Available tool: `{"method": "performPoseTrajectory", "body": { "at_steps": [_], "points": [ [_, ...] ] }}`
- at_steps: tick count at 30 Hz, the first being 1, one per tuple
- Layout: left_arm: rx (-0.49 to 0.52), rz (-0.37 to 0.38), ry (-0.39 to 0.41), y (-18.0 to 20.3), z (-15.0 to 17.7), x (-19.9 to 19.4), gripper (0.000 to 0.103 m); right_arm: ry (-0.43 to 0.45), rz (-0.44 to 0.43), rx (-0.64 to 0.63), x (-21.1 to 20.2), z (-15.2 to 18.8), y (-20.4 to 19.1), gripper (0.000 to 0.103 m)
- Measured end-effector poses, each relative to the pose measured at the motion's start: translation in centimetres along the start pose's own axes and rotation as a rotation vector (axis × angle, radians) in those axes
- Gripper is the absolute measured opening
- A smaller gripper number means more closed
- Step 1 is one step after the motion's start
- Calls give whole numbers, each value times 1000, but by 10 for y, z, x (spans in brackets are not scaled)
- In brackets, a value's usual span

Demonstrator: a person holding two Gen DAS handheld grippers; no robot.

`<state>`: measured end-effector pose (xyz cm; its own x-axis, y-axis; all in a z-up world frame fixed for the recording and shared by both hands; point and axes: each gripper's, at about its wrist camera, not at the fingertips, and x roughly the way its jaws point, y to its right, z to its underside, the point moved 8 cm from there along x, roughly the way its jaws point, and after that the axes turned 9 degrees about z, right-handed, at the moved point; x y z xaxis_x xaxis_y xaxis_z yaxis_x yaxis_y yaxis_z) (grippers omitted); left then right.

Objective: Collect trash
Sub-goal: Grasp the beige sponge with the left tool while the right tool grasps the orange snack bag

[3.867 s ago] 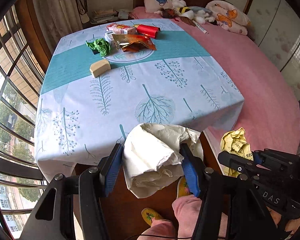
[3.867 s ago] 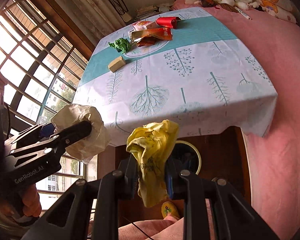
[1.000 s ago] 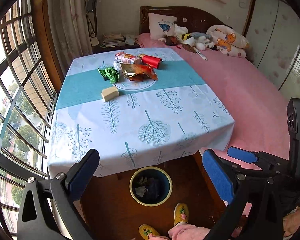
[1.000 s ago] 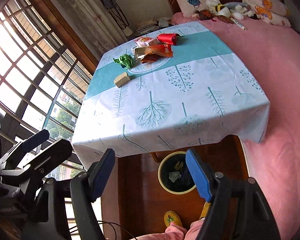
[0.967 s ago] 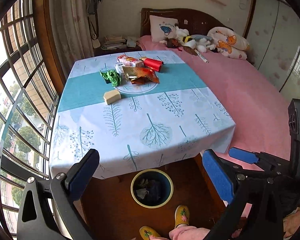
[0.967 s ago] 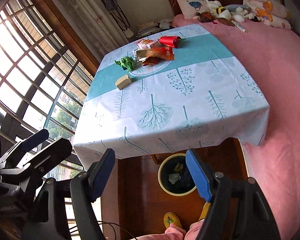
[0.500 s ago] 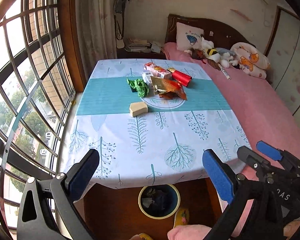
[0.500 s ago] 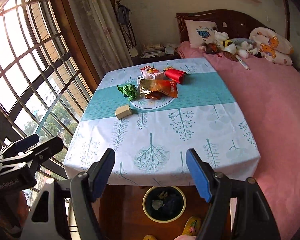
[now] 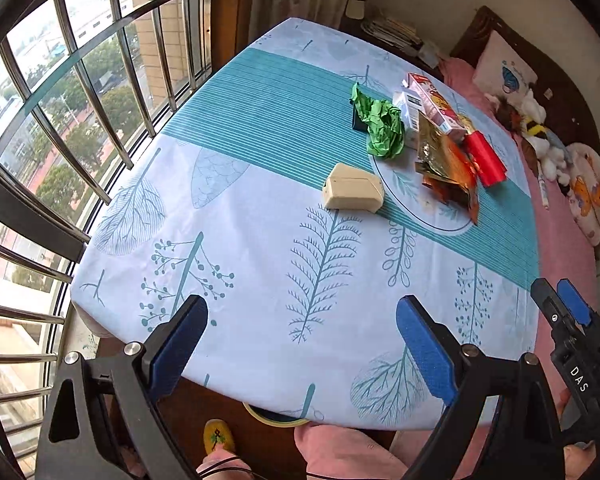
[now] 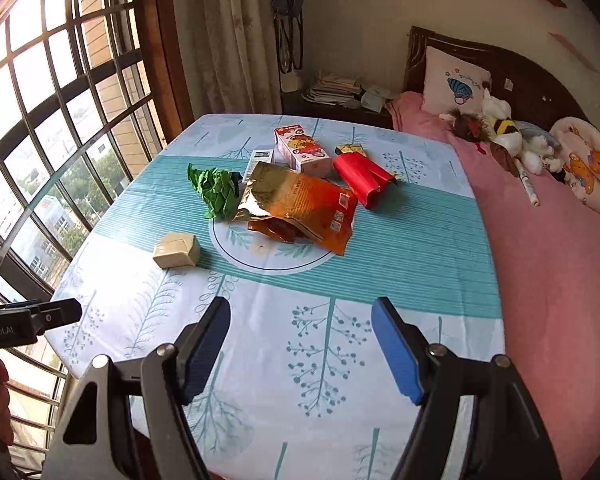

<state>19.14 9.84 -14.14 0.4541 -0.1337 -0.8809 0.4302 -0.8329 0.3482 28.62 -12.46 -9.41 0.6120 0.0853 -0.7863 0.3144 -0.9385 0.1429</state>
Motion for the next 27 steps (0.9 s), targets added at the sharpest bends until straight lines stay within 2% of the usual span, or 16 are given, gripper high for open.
{"method": "performPoseTrajectory", "body": {
  "at_steps": [5, 8, 15, 19, 25, 27],
  "points": [
    [-46, -84, 6, 12, -29, 41, 94, 12, -21, -207, 68, -32, -7, 73],
    [-70, -103, 6, 17, -43, 62, 94, 23, -35, -338, 103, -42, -21, 73],
    [-97, -150, -16, 20, -66, 98, 94, 91, 0, -556, 156, -60, -48, 73],
    [-104, -160, -19, 19, -77, 112, 94, 73, -29, -583, 177, -65, -56, 73],
    [-113, -166, -30, 16, -89, 127, 94, 42, -97, -510, 194, -83, -53, 73],
    [-113, -161, -24, 15, -92, 130, 94, 27, -126, -459, 200, -90, -48, 65]
  ]
}}
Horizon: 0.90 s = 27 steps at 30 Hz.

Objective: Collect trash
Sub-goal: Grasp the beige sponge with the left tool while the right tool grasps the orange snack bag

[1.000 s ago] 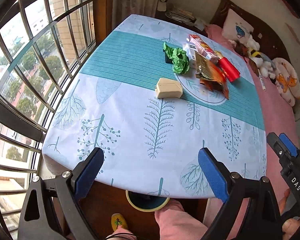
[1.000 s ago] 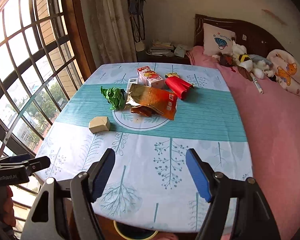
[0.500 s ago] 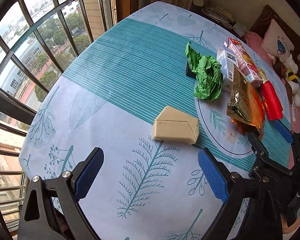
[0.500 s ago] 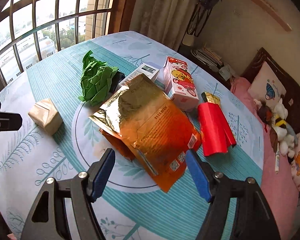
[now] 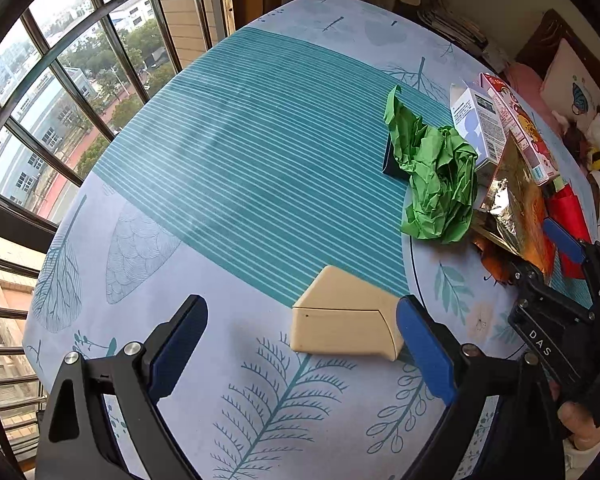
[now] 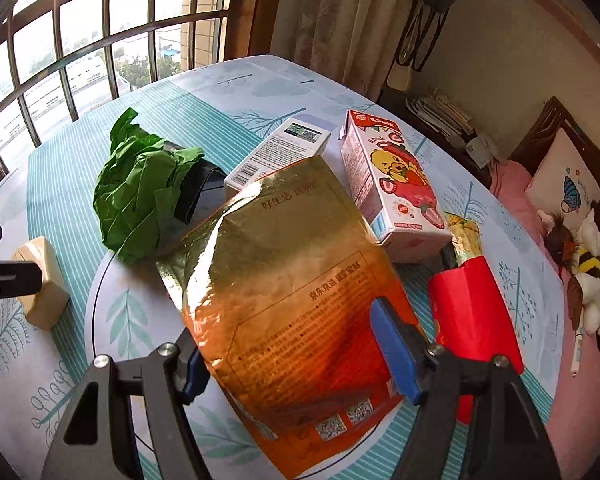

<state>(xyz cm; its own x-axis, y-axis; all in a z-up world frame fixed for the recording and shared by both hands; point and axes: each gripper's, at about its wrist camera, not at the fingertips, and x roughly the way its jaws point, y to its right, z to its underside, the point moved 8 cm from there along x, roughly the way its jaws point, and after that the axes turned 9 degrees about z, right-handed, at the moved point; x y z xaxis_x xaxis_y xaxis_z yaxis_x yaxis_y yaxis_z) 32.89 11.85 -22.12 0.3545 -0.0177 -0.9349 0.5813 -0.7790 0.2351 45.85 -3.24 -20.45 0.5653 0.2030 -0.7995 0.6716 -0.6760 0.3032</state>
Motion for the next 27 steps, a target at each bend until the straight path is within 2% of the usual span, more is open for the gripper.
{"method": "performPoseTrajectory", "body": {
  "at_steps": [2, 5, 7, 14, 16, 18, 19, 27],
  "points": [
    [3, 8, 2, 2, -3, 2, 94, 5, -29, 47, 2, -4, 7, 44],
    [16, 20, 2, 8, -4, 5, 94, 19, -61, 92, 0, -9, 14, 21],
    [29, 23, -1, 11, -4, 6, 94, 26, -85, 129, -3, -12, 19, 16],
    [69, 39, -11, 24, -6, 14, 94, 12, -209, 325, -16, -20, 44, 9],
    [86, 46, -12, 26, -6, 15, 82, 10, -241, 371, -22, -20, 50, 8],
    [95, 63, -38, 28, -5, 20, 63, 8, -265, 406, -27, -19, 54, 7],
    [105, 53, -20, 29, -6, 20, 60, 6, -278, 423, -30, -19, 55, 7],
    [102, 65, -6, 29, 3, 9, 59, -26, -377, 553, -46, -7, 62, 5]
  ]
}}
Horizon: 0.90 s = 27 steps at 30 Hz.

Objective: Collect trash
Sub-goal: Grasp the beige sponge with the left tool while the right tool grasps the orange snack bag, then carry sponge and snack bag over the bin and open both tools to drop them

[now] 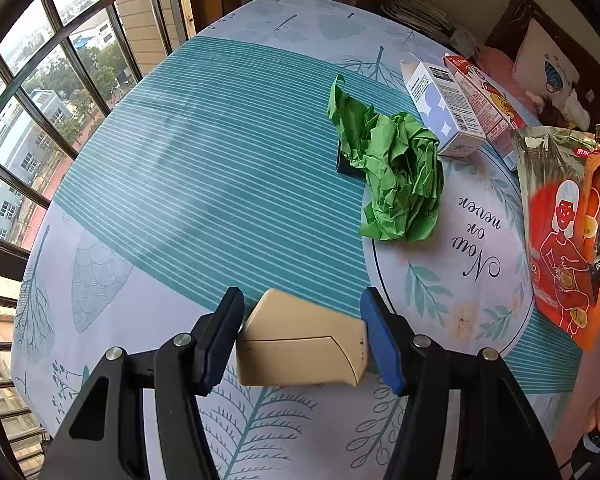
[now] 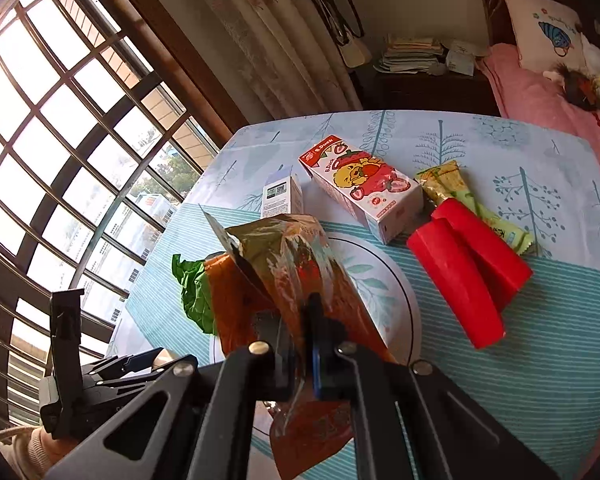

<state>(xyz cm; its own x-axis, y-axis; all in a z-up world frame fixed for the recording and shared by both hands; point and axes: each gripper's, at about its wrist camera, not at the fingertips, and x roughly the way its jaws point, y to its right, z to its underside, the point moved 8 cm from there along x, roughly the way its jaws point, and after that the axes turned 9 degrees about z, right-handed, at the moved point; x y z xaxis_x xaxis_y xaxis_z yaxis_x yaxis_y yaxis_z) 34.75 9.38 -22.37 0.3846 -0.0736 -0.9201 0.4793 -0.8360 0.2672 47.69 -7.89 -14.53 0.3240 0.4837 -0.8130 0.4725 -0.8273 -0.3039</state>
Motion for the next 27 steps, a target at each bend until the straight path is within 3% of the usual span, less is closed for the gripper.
{"method": "performPoseTrajectory", "body": {
  "at_steps": [7, 13, 27],
  "points": [
    [20, 31, 10, 6, 23, -34, 59, -45, -75, 102, -23, 26, -3, 2],
    [78, 74, 9, 12, 58, -80, 59, -45, -78, 138, -57, 62, -18, 2],
    [342, 194, 57, -31, 145, -208, 59, 80, -7, 294, -172, 193, -103, 2]
  ]
}}
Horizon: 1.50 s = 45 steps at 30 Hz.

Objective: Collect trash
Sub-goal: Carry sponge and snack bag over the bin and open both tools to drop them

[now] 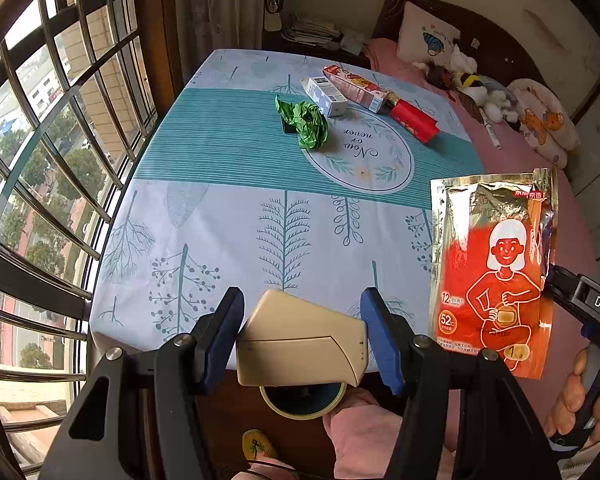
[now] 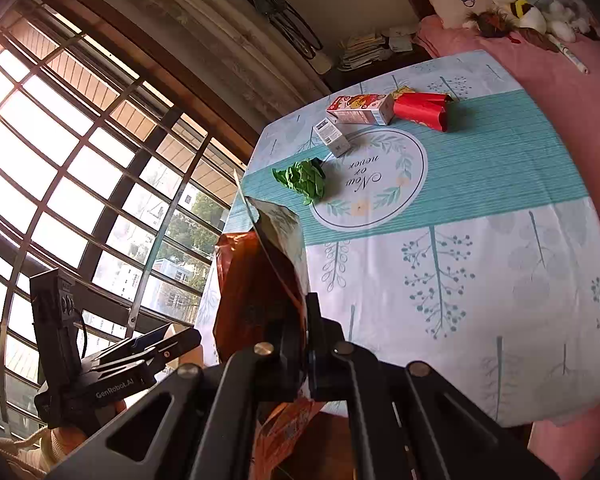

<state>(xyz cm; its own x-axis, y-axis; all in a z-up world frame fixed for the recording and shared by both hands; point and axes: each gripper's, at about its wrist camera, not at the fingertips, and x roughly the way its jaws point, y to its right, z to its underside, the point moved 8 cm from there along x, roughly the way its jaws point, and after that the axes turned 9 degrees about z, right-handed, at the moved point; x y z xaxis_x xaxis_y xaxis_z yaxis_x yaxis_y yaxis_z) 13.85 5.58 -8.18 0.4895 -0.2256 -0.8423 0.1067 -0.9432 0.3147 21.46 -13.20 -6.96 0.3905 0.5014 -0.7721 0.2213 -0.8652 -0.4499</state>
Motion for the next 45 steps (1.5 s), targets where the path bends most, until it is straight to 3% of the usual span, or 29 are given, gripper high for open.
{"method": "performPoseTrajectory", "body": {
  "at_steps": [10, 19, 26, 35, 45],
  "points": [
    [56, 166, 1, -8, 60, -42, 59, 36, 85, 23, -41, 105, -34, 2],
    [94, 189, -109, -2, 115, -23, 59, -64, 136, 90, -33, 176, -16, 2],
    [156, 146, -204, 7, 158, 8, 59, -153, 137, 177, -1, 219, 11, 2],
    [192, 93, -291, 9, 193, 63, 59, -211, 151, 240, 38, 241, 45, 2],
    [146, 67, -348, -6, 226, 162, 59, -293, 221, 270, 117, 271, 107, 2]
  ]
}}
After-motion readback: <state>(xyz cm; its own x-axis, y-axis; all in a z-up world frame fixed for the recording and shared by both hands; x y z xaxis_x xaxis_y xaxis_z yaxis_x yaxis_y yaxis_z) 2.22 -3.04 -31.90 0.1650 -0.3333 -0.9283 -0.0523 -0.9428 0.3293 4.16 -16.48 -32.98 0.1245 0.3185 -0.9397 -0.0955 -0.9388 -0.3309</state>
